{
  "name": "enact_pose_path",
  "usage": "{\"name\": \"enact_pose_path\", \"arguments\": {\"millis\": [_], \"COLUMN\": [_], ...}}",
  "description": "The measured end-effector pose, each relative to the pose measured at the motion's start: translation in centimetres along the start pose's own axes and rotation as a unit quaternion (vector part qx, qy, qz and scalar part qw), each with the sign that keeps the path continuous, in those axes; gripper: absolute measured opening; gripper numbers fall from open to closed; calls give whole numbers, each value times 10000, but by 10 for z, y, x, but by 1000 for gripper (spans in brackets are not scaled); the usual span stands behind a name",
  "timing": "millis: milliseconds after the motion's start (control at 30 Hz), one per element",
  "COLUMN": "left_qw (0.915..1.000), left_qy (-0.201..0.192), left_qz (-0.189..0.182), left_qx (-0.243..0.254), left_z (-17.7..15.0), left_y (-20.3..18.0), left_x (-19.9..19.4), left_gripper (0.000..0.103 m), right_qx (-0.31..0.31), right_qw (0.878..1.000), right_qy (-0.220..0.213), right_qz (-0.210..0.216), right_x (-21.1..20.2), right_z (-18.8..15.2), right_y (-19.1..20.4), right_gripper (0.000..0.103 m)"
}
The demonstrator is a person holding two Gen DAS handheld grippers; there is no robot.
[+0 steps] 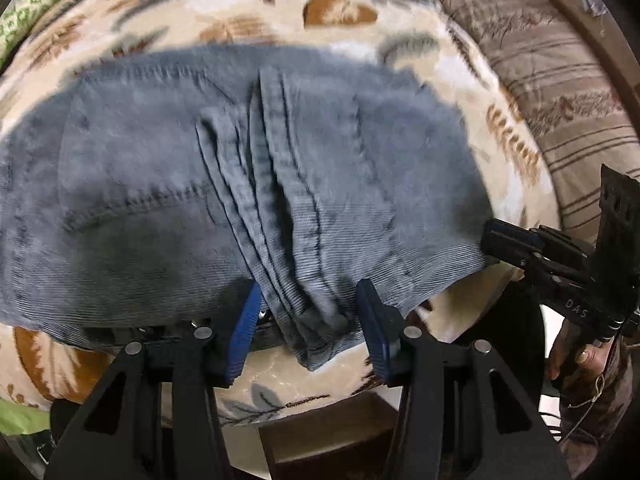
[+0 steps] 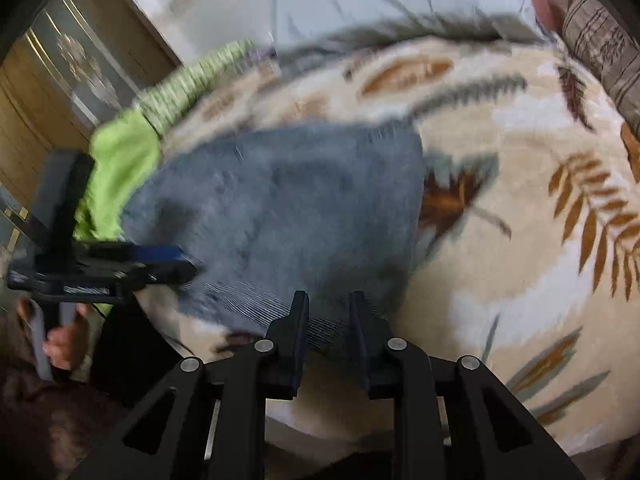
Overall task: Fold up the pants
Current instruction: 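Open both tools and press the folded jeans flat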
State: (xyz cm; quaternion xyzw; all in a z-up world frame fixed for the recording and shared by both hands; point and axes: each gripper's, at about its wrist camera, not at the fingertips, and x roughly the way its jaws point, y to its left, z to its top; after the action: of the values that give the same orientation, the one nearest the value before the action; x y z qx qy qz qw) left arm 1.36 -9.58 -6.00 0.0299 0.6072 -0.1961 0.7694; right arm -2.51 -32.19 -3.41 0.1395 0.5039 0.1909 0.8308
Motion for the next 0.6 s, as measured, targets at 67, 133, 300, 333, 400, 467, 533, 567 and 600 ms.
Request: {"name": "enact_pose_path", "arguments": {"millis": [67,133,300,333,400,467,533,567,600], "left_qw": [9999,9999,9997,9995,9987,9976,9969,9967,9969], "left_qy": [-121,-126,-211,-305,-478,-656,-773,-792,-754], "left_qz": [43,31,-72,-108,-165,-179,-17,86,167], "left_qx": [96,111,76,57,0,-93,-143,-136,-130], "left_z": [-3,-3,1,4,10,22,33,38,43], "left_y": [-1,-2,-1,0,4,4,2,0,-1], "left_x": [1,0,-13,-18,-29,-35,-32,-27,-20], "left_gripper": [48,48,48,48,48,59,62,62,62], "right_qx": [72,119,255,308,395,463,513,511,510], "right_qw": [9998,9998,9996,9993,9978,9962,9952,9951,9953], "right_qy": [169,144,47,-81,-459,-725,-830,-839,-817], "right_qz": [-42,0,115,210,273,163,125,62,-13], "right_x": [11,12,4,-3,-14,-20,-15,-10,-3], "right_z": [-4,-4,-2,1,11,24,36,40,44], "right_y": [-6,-9,-9,-8,-8,-11,-13,-14,-14], "right_gripper": [21,21,26,29,38,42,42,42,42]}}
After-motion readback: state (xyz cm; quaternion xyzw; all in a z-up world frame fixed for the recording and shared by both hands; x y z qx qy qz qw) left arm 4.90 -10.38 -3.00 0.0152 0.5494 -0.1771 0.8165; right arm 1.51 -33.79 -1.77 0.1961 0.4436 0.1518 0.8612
